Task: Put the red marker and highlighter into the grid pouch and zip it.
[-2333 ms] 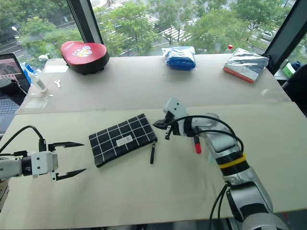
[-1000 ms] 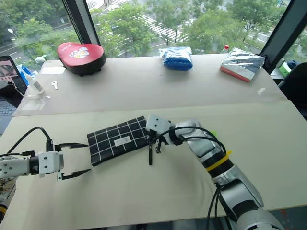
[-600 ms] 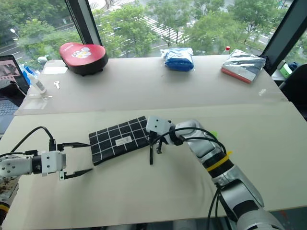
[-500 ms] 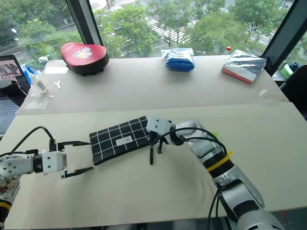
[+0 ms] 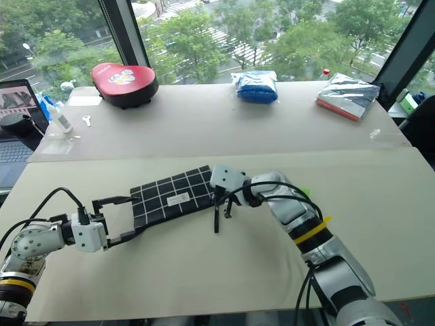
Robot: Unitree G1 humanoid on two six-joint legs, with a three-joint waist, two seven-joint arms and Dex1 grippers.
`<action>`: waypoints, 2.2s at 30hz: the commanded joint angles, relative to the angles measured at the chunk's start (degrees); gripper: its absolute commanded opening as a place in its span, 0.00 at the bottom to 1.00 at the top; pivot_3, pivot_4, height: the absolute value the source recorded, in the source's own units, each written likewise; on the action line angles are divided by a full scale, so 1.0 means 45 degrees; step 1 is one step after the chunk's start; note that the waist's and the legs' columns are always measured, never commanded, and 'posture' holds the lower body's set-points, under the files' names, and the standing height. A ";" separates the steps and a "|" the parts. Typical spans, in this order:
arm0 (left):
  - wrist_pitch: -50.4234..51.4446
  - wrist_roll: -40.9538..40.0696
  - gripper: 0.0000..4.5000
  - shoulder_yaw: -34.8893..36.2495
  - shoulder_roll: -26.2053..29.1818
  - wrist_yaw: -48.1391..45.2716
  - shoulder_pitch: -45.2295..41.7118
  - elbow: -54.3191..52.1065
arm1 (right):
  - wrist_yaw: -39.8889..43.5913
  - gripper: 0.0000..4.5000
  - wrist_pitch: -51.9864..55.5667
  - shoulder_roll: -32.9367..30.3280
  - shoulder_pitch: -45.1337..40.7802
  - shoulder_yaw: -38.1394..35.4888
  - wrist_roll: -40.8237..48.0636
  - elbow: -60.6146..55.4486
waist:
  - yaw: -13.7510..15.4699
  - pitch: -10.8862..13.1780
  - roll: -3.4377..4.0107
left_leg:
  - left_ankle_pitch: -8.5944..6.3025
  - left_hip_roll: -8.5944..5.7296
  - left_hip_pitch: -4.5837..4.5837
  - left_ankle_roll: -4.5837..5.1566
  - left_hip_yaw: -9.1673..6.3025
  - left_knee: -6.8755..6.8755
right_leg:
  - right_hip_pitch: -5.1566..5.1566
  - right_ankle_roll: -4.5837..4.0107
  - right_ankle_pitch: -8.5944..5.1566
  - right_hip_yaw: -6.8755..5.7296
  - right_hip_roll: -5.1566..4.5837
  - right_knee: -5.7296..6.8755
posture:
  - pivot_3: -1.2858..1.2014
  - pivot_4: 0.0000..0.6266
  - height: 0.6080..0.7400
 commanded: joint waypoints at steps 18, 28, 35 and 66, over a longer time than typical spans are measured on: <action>-0.0450 0.0027 0.66 -0.2248 -0.0535 -0.0064 -0.1045 0.1031 | -0.0057 0.00 0.0055 -0.0080 0.0151 -0.0096 -0.0171 0.0277 | 0.0067 -0.0024 0.0026 | 0.0000 -0.0001 0.0059 0.0000 0.0005 0.0000 | 0.0026 0.0002 -0.0001 0.0011 -0.0003 0.0094 | 0.52 0.24 1.00; -0.0666 -0.0526 0.01 -0.2511 -0.0668 -0.0526 -0.1416 0.1694 | -0.0068 0.00 0.0012 -0.0161 0.0086 -0.0154 -0.0172 0.0375 | 0.0072 -0.0046 0.0063 | -0.0001 0.0000 0.0065 0.0002 0.0018 -0.0002 | 0.0022 0.0003 -0.0002 0.0015 -0.0003 0.0091 | 0.52 0.24 1.00; 0.0004 -0.1293 0.00 -0.2371 -0.0929 -0.0652 -0.1249 0.1318 | -0.0303 0.13 0.0742 0.0271 -0.0098 -0.1452 0.0989 0.0347 | 0.0080 -0.0046 0.0063 | -0.0003 -0.0001 0.0064 0.0005 0.0026 -0.0002 | 0.0022 0.0003 -0.0002 0.0019 -0.0005 0.0090 | 0.52 0.24 1.00; 0.7159 -0.3307 0.00 -0.0158 -0.2686 0.0863 -0.1179 -0.4734 | -0.5213 0.85 0.6891 0.1118 0.1349 -0.6668 0.6574 -0.4235 | -0.0071 -0.0026 0.0051 | -0.0018 0.0012 -0.0028 0.0031 0.0105 0.0005 | -0.0060 0.0001 0.0000 0.0045 -0.0009 0.0094 | 0.52 0.24 1.00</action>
